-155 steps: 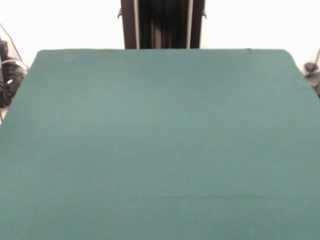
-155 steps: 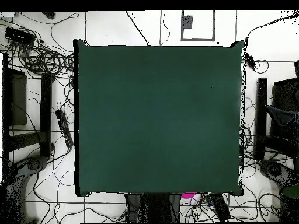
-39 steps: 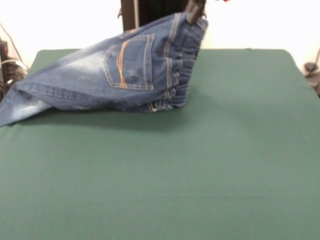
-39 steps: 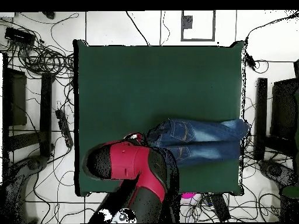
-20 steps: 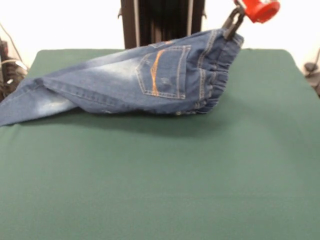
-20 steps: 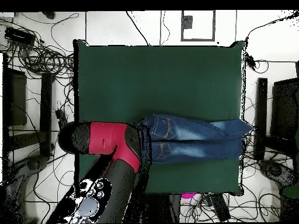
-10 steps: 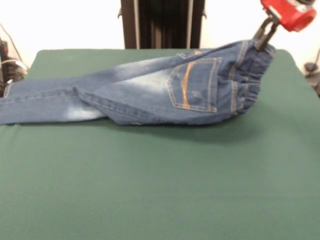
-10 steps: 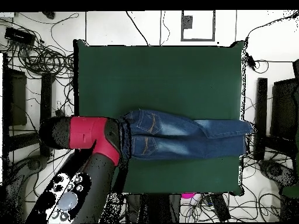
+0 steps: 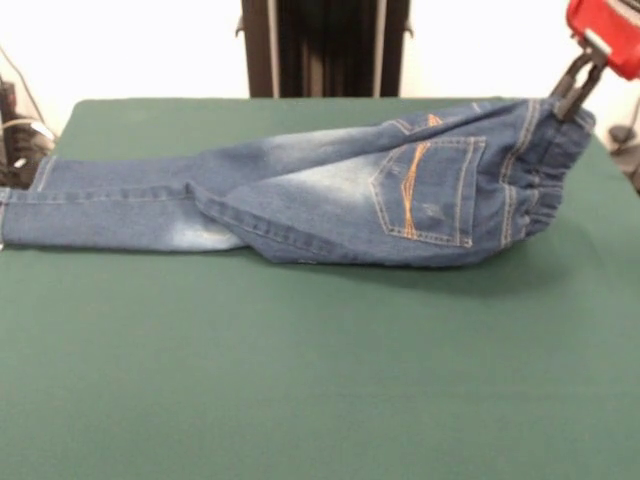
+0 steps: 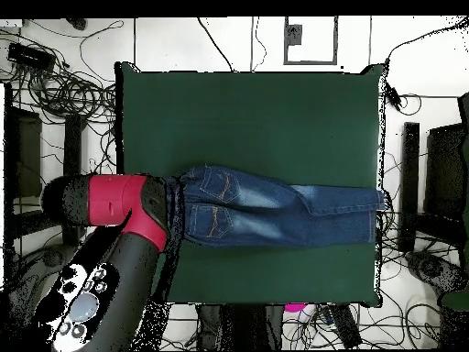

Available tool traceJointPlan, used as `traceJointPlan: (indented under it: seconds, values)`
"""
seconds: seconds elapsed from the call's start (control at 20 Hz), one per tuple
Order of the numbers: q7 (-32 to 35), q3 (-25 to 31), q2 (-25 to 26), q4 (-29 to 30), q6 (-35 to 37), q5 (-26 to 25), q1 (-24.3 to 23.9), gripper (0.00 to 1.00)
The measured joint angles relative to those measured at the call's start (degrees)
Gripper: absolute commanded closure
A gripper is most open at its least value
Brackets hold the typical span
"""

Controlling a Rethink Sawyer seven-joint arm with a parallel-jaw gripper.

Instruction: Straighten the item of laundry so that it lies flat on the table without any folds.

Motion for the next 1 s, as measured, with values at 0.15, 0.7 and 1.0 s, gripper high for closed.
traceJointPlan:
  seconds: [0.15,0.7,1.0]
  values:
    - [1.1,-0.6,0.7,-0.7,0.0,0.8,0.4,1.00]
    - [2.9,-0.8,2.1,-1.9,0.8,2.0,0.7,1.00]
    - [2.9,-1.0,2.2,-2.2,2.7,2.1,0.7,1.00]
